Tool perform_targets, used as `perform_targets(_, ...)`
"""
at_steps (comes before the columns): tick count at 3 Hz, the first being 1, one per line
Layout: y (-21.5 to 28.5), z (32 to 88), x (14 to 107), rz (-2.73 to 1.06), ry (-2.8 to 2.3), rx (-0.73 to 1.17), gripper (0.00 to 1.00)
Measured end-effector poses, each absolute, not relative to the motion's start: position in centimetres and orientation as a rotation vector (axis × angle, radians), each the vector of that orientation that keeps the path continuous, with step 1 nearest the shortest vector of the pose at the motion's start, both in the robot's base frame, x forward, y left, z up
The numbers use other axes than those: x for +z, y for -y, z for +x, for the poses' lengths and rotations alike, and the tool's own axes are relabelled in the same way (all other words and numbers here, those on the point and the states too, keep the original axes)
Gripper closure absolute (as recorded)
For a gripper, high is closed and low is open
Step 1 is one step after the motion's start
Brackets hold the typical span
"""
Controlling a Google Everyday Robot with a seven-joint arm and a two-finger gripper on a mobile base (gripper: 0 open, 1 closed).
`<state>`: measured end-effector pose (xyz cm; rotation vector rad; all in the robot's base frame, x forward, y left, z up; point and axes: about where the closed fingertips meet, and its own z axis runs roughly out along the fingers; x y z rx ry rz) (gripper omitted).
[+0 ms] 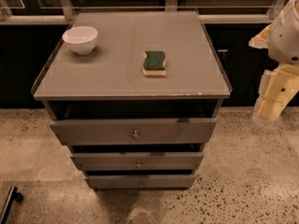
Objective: Open bottom drawer
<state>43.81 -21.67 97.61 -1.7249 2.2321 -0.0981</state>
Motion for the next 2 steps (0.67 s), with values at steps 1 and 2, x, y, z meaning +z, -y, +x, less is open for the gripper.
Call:
perform_targets(1, 21.67, 43.81, 97.61, -1.725, -2.232, -0.098, 0.0)
perform_targets(2, 21.88, 43.63, 97.24, -1.698, -2.213, -0.132, 0.0)
